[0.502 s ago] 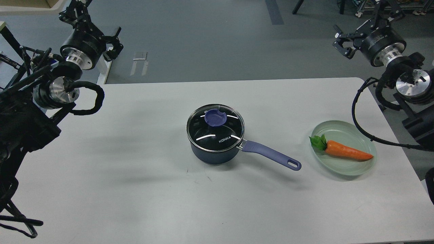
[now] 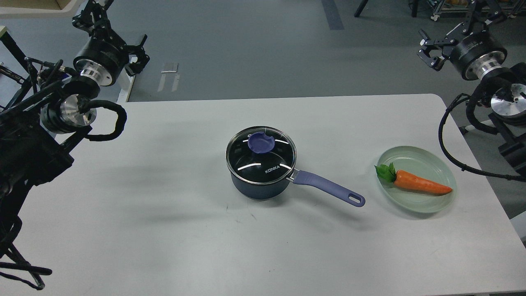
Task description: Open pot lid
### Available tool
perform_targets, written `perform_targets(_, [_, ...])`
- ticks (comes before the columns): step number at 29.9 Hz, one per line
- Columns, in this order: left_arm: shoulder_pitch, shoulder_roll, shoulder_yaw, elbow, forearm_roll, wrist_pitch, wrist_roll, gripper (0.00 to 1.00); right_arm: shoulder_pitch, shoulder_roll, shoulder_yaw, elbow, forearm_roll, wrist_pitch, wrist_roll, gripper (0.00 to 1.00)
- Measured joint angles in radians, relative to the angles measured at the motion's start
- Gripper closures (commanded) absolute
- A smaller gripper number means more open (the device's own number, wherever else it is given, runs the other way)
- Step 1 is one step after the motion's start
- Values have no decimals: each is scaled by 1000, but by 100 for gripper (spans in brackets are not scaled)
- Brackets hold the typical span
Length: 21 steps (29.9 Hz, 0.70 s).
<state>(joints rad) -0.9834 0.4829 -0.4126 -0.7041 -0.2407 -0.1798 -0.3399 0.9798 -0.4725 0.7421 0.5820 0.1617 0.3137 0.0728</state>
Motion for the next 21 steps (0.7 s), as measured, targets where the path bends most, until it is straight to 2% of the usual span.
perform_targets(5, [-9, 14, 2, 7, 18, -6, 35, 1, 48, -33, -88, 48, -63, -13, 3, 0])
perform_targets(9, [-26, 33, 2, 12, 61, -13, 67, 1, 81, -117, -140, 167, -207, -23, 3, 0])
perform_targets(15, [-32, 34, 2, 12, 90, -13, 69, 1, 144, -245, -280, 422, -461, -83, 4, 0])
perform_targets(21, [-32, 43, 2, 2, 93, -15, 65, 1, 305, -321, -543, 598, -719, -87, 9, 0])
